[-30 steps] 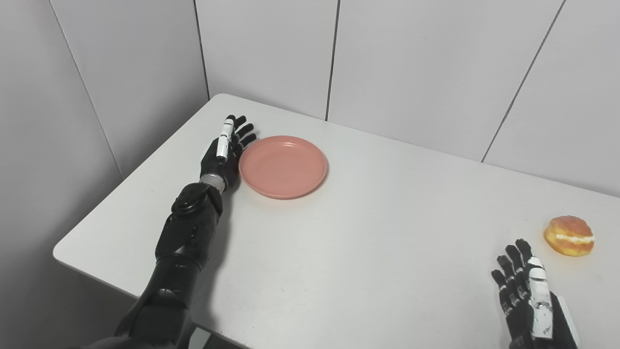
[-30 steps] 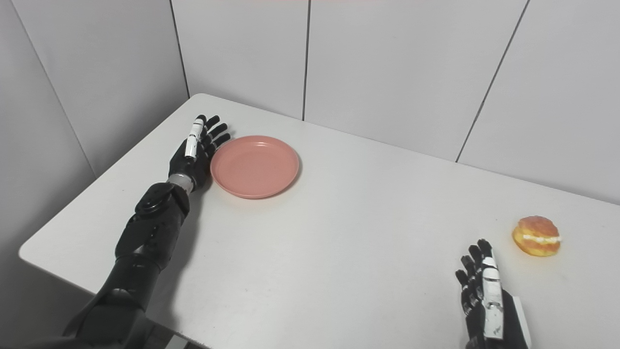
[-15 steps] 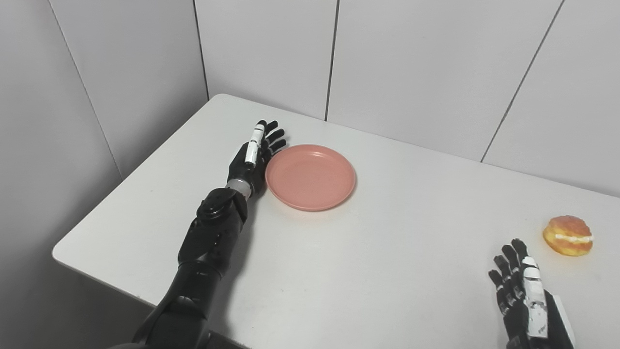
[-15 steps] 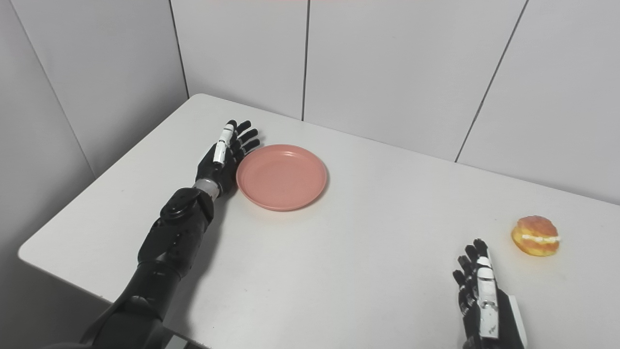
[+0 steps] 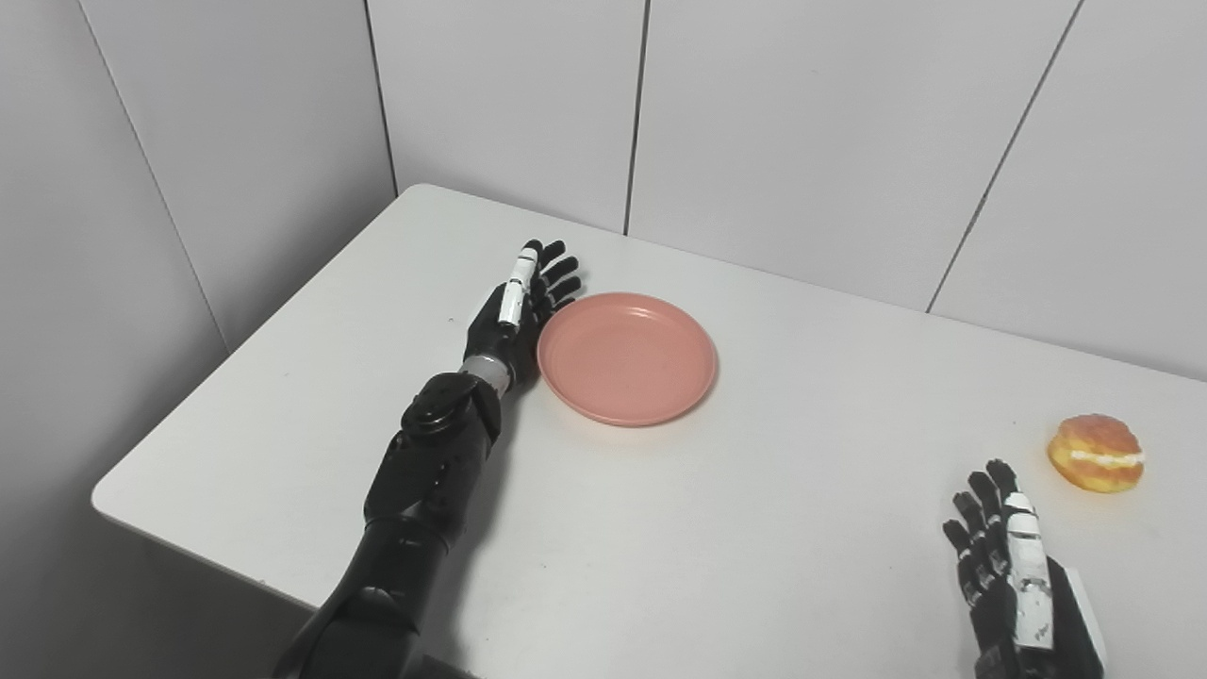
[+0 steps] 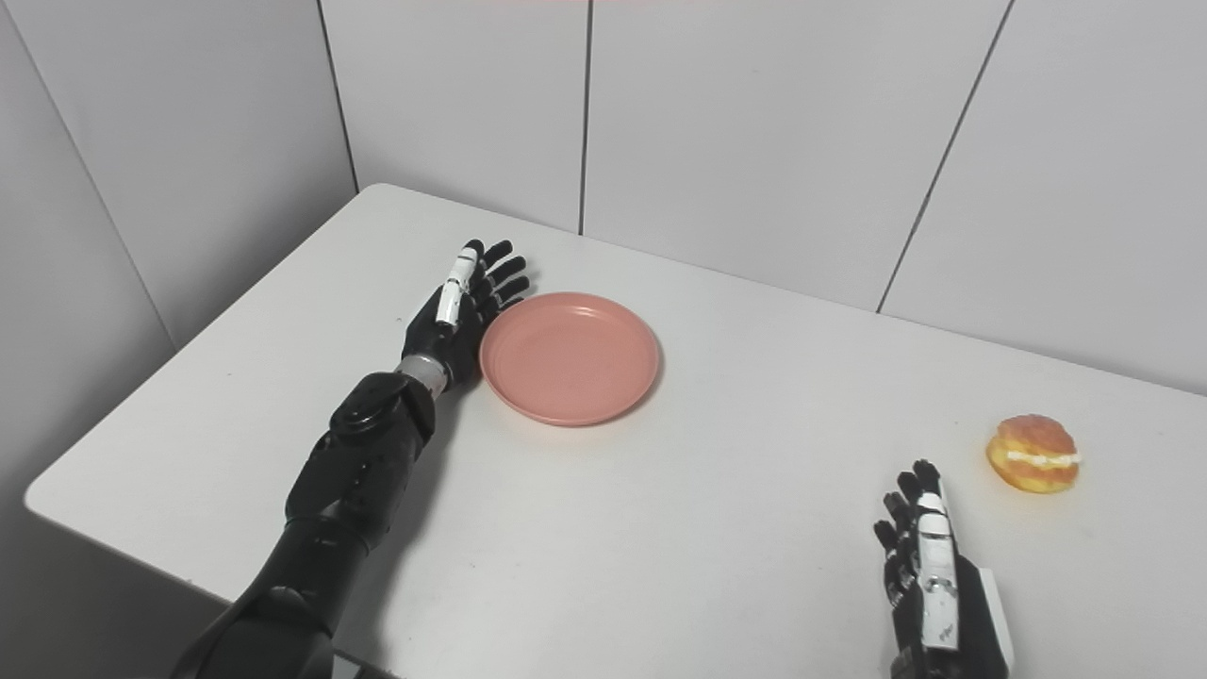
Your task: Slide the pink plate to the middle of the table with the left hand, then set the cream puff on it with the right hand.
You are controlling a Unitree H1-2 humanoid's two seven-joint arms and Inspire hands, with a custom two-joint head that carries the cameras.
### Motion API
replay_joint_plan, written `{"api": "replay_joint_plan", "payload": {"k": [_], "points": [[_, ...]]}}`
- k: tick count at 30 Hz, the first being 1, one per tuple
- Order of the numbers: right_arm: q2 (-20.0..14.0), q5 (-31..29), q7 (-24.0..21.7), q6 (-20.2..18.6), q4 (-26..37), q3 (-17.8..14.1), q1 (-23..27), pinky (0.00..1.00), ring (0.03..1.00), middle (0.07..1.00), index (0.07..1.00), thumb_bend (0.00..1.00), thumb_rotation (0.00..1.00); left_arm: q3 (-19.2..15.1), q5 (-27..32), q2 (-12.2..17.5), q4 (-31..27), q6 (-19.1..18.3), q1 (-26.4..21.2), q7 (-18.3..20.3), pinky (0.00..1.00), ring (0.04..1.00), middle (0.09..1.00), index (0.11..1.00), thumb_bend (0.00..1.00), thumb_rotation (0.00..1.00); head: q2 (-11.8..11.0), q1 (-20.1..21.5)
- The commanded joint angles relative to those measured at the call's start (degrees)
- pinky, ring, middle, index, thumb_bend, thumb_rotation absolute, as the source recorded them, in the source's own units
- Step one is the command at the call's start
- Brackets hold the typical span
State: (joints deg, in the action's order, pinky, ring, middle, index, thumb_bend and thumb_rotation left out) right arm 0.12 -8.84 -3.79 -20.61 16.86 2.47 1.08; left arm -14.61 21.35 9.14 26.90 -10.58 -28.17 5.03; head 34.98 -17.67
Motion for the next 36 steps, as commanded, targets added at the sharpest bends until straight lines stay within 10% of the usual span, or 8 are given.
{"api": "replay_joint_plan", "payload": {"k": [1, 36], "points": [[0.6, 0.3, 0.2, 1.4, 2.3, 0.2, 1.1, 1.0, 1.0, 1.0, 1.0, 0.16, 1.0, 0.9, 0.2, -0.9, -1.0, -2.0, 0.5, 0.7, 0.92, 0.905, 0.903, 0.882, 0.34, 1.0, 0.2, 0.3], [3.7, 4.0, 3.3, -0.7, 4.4, 1.2, 2.0, 1.0, 1.0, 1.0, 1.0, 0.22, 1.0, 8.9, 0.6, -10.1, -15.5, -9.2, 9.1, 2.7, 0.9, 0.89, 0.897, 0.878, 0.36, 1.0, 4.4, 10.5]]}}
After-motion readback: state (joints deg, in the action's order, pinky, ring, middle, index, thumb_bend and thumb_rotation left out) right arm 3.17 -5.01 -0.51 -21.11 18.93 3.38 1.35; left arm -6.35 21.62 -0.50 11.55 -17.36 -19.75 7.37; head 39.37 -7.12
